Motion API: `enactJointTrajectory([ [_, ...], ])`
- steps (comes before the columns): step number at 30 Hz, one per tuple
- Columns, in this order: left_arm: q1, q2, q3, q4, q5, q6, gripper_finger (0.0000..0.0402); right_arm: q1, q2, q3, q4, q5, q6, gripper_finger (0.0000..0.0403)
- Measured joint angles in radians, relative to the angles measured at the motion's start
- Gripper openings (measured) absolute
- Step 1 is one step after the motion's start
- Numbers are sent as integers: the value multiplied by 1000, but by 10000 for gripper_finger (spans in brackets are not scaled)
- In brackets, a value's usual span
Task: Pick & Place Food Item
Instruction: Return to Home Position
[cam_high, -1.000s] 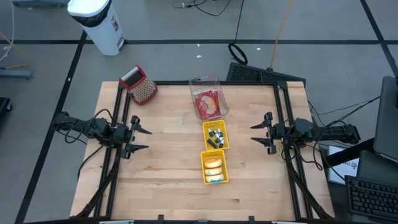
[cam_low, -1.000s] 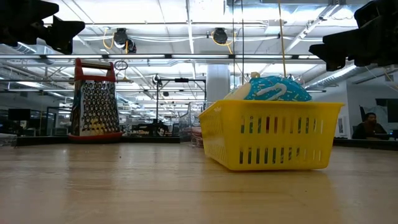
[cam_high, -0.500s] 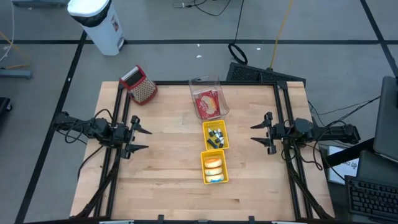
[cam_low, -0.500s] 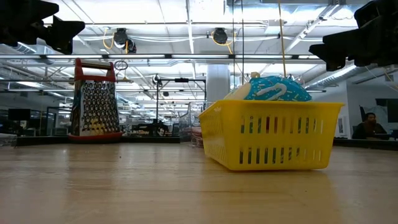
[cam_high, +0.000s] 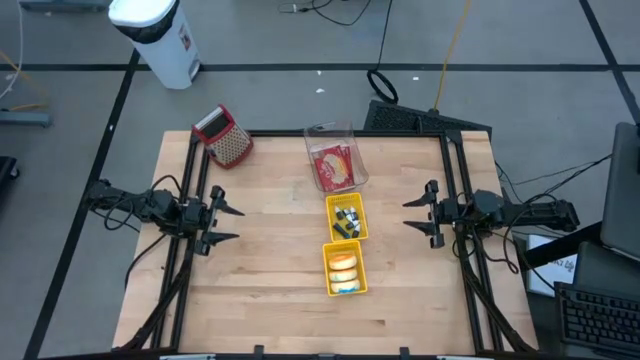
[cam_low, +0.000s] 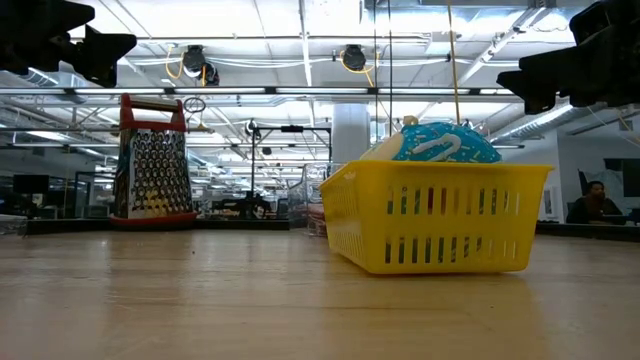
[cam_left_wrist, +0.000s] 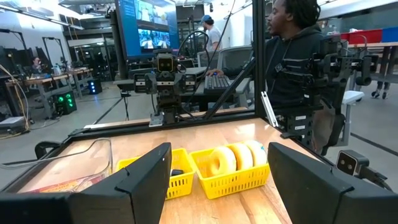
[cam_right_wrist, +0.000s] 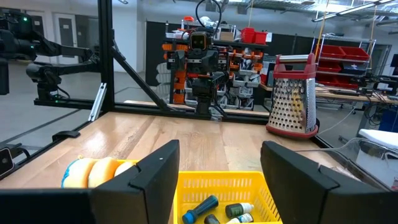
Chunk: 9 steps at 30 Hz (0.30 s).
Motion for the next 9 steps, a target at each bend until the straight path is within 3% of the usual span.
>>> enactJointTrajectory([
  [9,0,0,0,0,0,3,269,0,0,0,0,0,0,217],
])
